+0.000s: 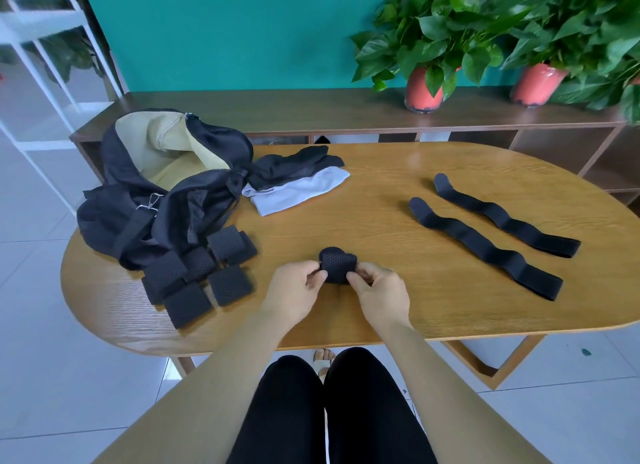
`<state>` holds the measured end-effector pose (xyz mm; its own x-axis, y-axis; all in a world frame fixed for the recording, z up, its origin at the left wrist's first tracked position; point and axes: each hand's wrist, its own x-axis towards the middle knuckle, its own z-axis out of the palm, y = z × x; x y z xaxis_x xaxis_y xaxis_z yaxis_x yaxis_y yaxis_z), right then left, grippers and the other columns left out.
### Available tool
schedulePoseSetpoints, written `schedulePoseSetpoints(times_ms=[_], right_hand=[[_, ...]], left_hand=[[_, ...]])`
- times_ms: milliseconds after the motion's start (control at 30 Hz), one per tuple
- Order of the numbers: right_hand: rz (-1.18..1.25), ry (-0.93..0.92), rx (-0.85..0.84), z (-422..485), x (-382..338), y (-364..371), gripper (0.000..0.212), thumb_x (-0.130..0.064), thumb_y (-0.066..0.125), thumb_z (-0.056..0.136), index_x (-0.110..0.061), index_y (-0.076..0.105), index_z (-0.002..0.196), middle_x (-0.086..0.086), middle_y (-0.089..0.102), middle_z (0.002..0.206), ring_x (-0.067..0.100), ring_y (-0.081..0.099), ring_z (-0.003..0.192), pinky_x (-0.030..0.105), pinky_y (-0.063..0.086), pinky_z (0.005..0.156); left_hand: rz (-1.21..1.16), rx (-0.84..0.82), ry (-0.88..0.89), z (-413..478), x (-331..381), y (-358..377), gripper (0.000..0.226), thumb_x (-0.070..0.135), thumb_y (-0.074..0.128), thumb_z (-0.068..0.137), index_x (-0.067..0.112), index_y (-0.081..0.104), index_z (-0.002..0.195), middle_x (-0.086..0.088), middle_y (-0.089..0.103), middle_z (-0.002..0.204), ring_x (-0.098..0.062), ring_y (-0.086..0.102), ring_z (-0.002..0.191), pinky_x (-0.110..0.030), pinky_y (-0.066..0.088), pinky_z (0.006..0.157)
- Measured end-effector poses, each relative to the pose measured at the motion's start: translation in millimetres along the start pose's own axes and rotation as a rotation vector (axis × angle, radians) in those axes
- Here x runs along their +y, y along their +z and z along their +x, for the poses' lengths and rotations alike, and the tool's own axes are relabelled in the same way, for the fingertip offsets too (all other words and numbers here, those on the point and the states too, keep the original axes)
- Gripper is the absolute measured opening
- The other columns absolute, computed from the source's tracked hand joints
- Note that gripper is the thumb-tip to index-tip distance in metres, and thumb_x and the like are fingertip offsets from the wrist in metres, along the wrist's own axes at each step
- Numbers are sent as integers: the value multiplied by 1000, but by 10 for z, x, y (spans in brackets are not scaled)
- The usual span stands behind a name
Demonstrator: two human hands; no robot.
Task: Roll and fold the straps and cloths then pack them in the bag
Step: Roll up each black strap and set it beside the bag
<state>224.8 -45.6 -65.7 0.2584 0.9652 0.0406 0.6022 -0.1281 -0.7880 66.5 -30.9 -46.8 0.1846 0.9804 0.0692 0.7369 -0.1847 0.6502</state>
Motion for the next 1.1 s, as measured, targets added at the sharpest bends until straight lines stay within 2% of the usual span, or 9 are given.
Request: schedulePoseSetpoints(times_ms=[167,333,400,467,600,733,933,1033,1100], right_hand=[[-131,4,67,44,-104,95,14,-36,58,90,-30,71,91,-7,67,81,22,59,89,39,50,80],[-279,-28,77,66,-97,127,25,-37,54,93,-31,67,114,-6,66,108,19,50,107,31,39,86],[-309,-31,82,75,-85,151,27,-38,53,94,-31,66,117,-6,66,107,18,49,106,31,37,84],[-333,-32,97,71,-88,166,31,-38,53,93,-31,62,121,-7,65,106,17,49,106,30,36,83],[-255,-54,157,40,-102,177,28,-33,59,90,-32,60,118,-13,61,93,11,50,96,28,36,79],[-284,-119,141,5,-88,190,24,-28,54,93,-35,64,114,-8,59,104,14,51,99,28,31,79],[-372,-107,42,38,-123,165,29,-30,48,95,-36,62,120,-7,56,113,16,44,107,29,30,84],[-375,-153,-43,23,-205,216,31,-31,49,96,-37,60,124,-10,55,116,16,40,108,29,30,86],[-357,-200,-95,0,-303,313,32,-29,49,96,-37,59,125,-11,55,116,15,39,108,29,31,86]], left_hand=[[45,98,-84,101,17,97,48,18,57,92,14,30,53,2,30,49,-16,30,50,-29,26,51],[44,111,-117,120,13,139,42,16,57,91,19,38,54,4,44,55,-15,43,55,-24,31,51],[43,103,-116,121,22,137,26,17,58,91,17,49,67,2,54,66,-18,53,65,-25,39,57],[59,99,-126,117,44,120,9,19,59,91,13,58,97,-3,62,86,-20,59,80,-30,49,69],[128,99,-105,77,73,109,48,23,55,94,20,43,140,-4,51,120,-21,58,102,-33,51,86],[169,34,-55,80,18,131,39,24,47,98,25,50,137,1,44,127,-17,57,102,-31,51,83],[315,-46,-13,99,26,112,45,33,44,98,22,42,142,-3,43,129,-20,51,110,-32,48,88],[534,87,96,7,-65,18,39,36,48,96,21,55,131,-1,51,120,-23,47,109,-35,40,87],[585,210,167,-81,-162,-79,25,32,61,89,22,70,110,1,57,111,-24,49,103,-37,36,81]])
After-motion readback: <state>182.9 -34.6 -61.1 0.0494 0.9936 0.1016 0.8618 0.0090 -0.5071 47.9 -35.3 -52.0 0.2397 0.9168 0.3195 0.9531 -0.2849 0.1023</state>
